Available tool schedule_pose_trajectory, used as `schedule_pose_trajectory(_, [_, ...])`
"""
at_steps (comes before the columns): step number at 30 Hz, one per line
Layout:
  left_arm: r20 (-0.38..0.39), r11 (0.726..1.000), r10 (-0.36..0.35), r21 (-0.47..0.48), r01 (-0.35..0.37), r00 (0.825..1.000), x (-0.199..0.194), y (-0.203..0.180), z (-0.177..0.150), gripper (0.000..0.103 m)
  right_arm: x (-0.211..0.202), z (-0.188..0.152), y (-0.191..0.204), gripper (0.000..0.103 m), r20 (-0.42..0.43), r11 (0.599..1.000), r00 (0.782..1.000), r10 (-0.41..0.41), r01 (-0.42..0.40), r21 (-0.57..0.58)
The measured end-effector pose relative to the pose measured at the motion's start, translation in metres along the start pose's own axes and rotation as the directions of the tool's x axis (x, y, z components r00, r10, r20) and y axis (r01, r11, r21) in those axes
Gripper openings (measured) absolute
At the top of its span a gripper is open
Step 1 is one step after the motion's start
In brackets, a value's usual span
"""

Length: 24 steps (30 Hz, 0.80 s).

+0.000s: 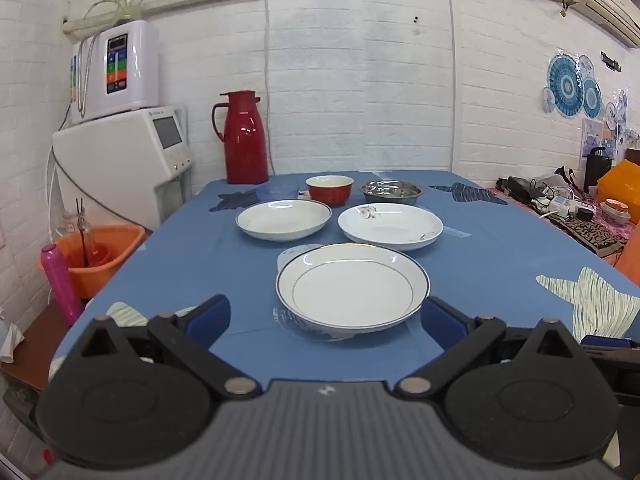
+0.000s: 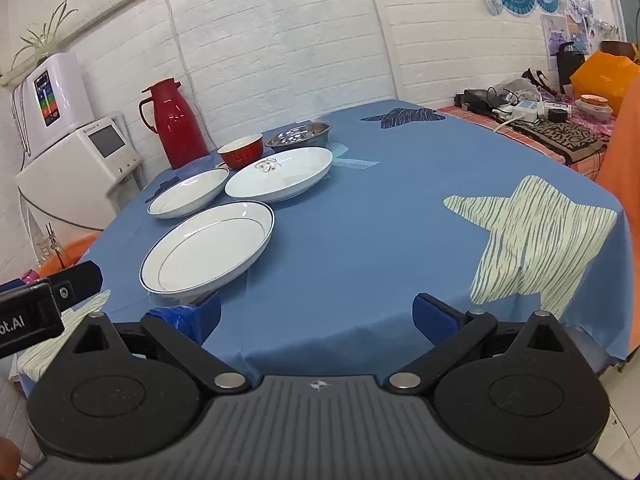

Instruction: Organize plates and bowls

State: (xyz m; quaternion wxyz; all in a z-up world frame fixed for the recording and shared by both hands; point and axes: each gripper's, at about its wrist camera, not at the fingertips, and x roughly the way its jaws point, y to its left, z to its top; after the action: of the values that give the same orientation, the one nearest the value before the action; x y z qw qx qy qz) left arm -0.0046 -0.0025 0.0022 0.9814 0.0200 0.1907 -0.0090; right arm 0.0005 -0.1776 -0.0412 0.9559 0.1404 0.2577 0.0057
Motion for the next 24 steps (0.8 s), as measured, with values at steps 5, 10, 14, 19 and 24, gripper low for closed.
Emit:
schedule_pose_trajectory(5, [-0.011,0.998,-0.059,-0.011,0.059,0.998,0.001,0.001,0.0019,0.101,0.0009,-0.0036,0.0002,0.09,0.001,1.0,1.0,0.003,-0.003,0.0])
schedule_pose_trajectory(10, [-0.005,0.998,-0.054,0.013,0.054,0.999,-0.0017,-0.0036,0.0016,0.101,0.0007,-0.0033,0.0006,0.09,0.001,1.0,1.0,0.002,-0.002,0.001])
schedule_pose_trajectory(14, [-0.004,0.998,-0.069,0.001,0.069,0.998,-0.0024,-0.0017,0.0014,0.101,0.001,-0.0041,0.0011,0.09,0.0,1.0,1.0,0.002,-0.002,0.0])
schedule_pose_trajectory(19, [0.0,0.999,-0.053,-0.004,0.053,0.999,-0.0024,-0.0001,0.0021,0.101,0.0017,-0.0049,0.0016,0.09,-0.005,1.0,1.0,0.007,-0.007,0.001])
schedule_pose_trajectory(24, [-0.002,0.999,-0.051,-0.001,0.051,0.999,-0.0019,0.0003,0.0005,0.101,0.0017,-0.005,0.0032,0.09,-0.01,1.0,1.0,0.015,-0.015,-0.002])
